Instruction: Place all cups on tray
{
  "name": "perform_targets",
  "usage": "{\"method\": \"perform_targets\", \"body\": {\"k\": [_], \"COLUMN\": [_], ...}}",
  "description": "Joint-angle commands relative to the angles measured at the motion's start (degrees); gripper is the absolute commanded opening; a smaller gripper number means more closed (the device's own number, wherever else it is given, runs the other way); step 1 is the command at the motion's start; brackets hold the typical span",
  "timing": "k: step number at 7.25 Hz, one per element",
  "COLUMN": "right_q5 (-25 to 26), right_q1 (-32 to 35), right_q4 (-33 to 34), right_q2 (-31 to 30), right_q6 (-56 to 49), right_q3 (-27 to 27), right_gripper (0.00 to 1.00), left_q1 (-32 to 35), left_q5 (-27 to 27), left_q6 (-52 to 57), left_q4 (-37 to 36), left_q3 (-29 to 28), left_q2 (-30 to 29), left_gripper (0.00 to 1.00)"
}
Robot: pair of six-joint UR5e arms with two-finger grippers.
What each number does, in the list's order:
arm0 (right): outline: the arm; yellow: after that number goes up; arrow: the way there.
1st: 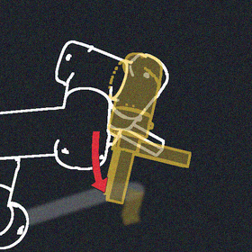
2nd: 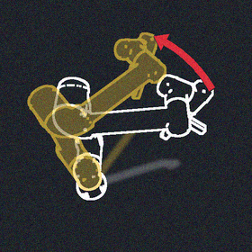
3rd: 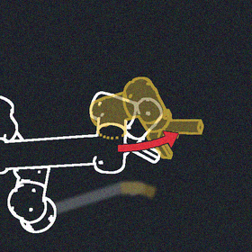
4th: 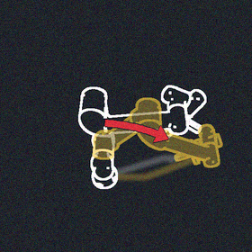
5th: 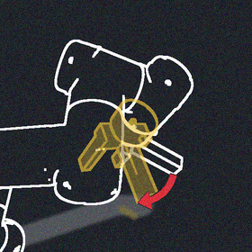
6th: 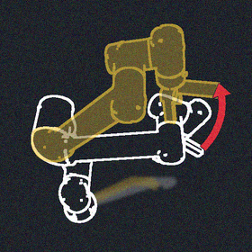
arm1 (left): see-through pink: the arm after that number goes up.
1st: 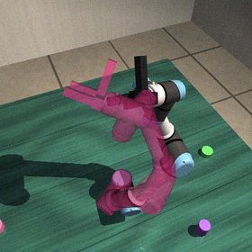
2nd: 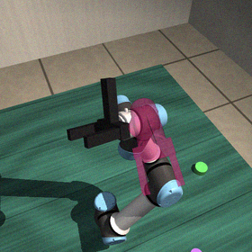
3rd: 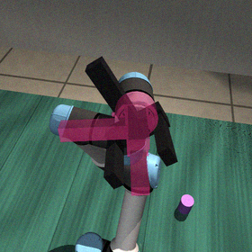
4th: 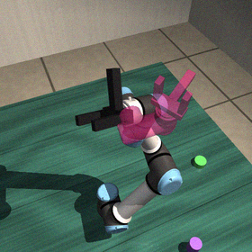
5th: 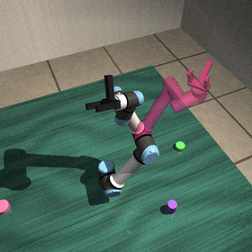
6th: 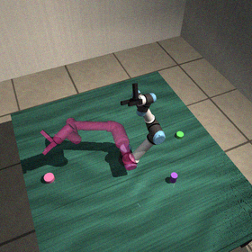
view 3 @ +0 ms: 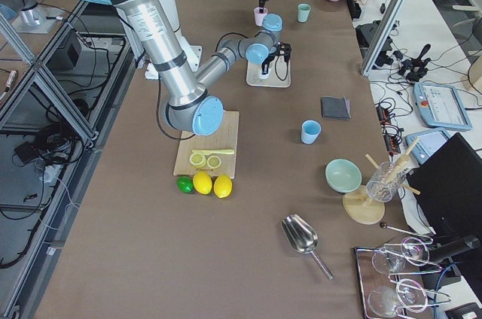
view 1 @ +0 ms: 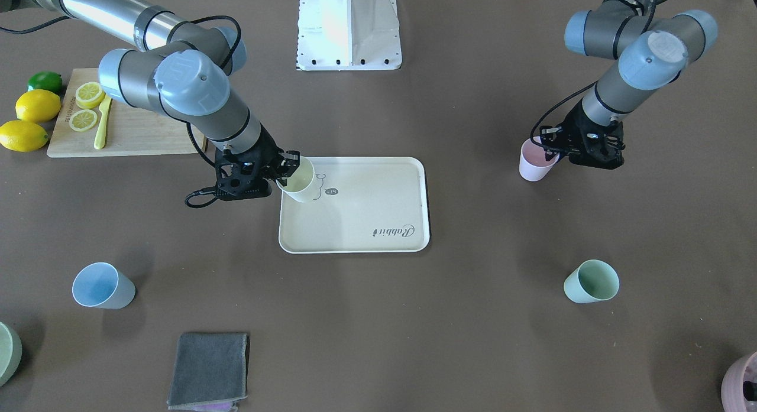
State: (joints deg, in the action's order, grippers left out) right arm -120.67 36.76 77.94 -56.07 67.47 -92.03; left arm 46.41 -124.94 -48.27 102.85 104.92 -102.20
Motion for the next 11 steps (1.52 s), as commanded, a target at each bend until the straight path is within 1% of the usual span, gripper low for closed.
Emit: {"method": "perform_targets", "body": {"k": [1,2,3,4,5,6,7,8,9,10,11], "right_q5": [0.44,0.44,0.44,0.09,-0.87,-4.45,-6.22,-6.07,-7.55,-9.04,-9.14], "right_q1": [-0.55,-0.55,-0.46,0.06,2.33,6.36,10.66,13.66,18.13,21.65,24.91], "right_q4": [0.10,0.10,0.10,0.10,0.36,3.06,4.22,4.49,4.58,4.41,4.15], "right_q2": [0.09,0.17,0.00,0.00,-0.96,-2.19,-3.94,-5.61,-6.58,-6.24,-6.24], "right_q6": [0.12,0.11,0.20,0.03,-0.23,-1.89,-5.47,-12.47,-17.59,-21.29,-26.46], "right_q3": [0.01,-0.08,-0.95,-1.40,-3.23,-5.51,-6.40,-5.11,-2.22,2.85,8.30], "right_gripper": [0.00,0.71,1.00,1.00,1.00,1.00,1.00,1.00,1.00,1.00,1.00], "left_q1": [-0.27,-0.70,-3.32,-5.95,-7.55,-8.52,-9.57,-10.02,-10.20,-10.20,-10.20], "left_q5": [0.14,0.14,0.84,3.97,4.70,4.71,5.32,5.93,5.94,5.94,5.94], "left_q6": [-4.78,-9.07,-12.42,-15.07,-16.05,-17.63,-18.25,-18.43,-19.22,-19.23,-19.23], "left_q4": [-10.59,-11.69,-11.62,-11.35,-11.09,-11.09,-11.00,-10.13,-8.73,-7.06,-6.70], "left_q3": [-0.59,-3.46,-5.93,-7.87,-8.75,-10.24,-11.56,-12.01,-13.15,-14.38,-14.65], "left_q2": [-12.00,-17.45,-20.64,-23.11,-23.66,-25.40,-26.72,-26.65,-26.91,-26.91,-26.91], "left_gripper": [0.00,0.00,0.00,0.00,0.00,0.00,0.00,0.00,0.00,0.00,0.00]}}
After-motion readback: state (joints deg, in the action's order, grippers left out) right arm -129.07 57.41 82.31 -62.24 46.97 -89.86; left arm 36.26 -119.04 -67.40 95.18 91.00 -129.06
